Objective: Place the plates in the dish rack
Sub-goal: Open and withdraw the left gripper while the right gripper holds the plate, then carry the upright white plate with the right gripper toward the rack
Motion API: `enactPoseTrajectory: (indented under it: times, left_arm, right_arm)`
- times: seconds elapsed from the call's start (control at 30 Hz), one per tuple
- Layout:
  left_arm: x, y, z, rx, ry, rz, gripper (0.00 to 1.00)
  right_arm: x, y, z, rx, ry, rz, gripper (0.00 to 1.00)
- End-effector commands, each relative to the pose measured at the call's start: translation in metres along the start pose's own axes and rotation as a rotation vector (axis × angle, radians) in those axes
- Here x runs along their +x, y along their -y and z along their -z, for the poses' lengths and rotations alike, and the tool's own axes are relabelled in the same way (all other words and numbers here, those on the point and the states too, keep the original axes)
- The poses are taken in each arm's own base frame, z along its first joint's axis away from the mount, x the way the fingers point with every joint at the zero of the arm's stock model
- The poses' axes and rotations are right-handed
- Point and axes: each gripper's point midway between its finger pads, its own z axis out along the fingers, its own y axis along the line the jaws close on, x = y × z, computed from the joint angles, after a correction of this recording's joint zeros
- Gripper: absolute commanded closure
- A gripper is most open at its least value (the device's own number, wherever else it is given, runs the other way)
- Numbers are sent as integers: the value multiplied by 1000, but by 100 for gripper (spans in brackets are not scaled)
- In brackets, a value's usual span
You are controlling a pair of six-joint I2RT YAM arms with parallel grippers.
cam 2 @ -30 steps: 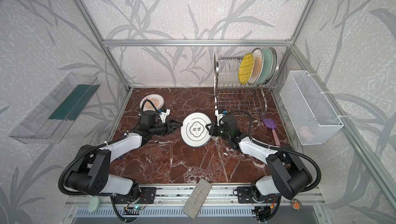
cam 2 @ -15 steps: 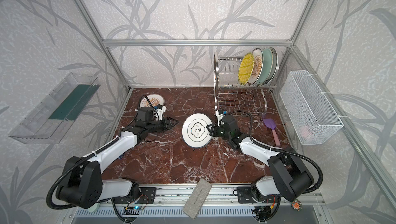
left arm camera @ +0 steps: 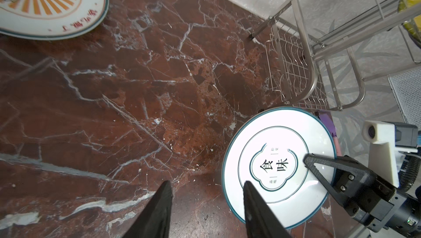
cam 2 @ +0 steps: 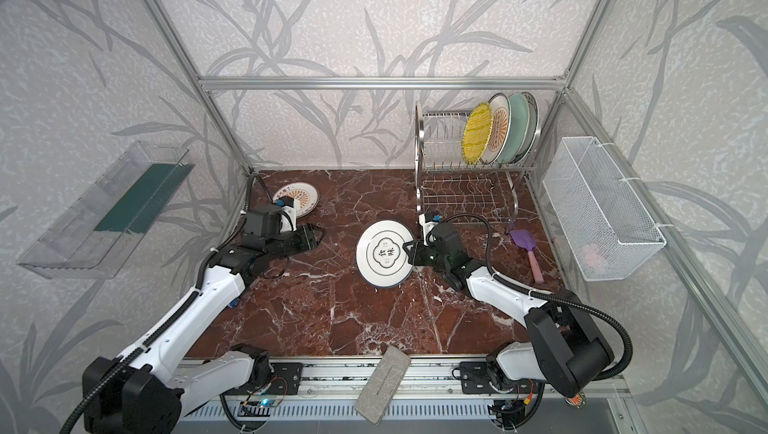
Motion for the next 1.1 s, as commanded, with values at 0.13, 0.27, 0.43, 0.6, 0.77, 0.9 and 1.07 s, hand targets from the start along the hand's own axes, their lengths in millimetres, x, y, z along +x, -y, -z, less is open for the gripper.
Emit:
enactPoseTrajectory:
  times: [0.13, 0.27, 0.43, 0.6, 0.77, 0.9, 1.07]
  left_arm:
    - [-8, 0, 18, -45, 26, -109, 50]
    - [-9, 3, 20, -31, 39, -115, 50]
    - [-12, 4, 26, -40, 38, -127, 50]
    - [-11, 7, 28, -30, 31, -132, 50]
    - [-9, 9, 26, -6, 34, -135, 50]
    - [-9, 11, 24, 6, 35, -135, 50]
    - [-7, 15, 24, 35, 33, -135, 50]
  right_arm:
    - [-56, -41, 31, -51, 124, 138, 100]
    - [-76, -55, 50, -52, 158, 202, 100]
    - [-103, -74, 78, -62, 210, 274, 100]
    - [-129, -95, 108, -108, 269, 311, 100]
    - [-152, -112, 141, -109, 348, 365, 100]
    - [-169, -119, 163, -80, 414, 403, 100]
    - [-193, -130, 186, -30, 492, 458, 100]
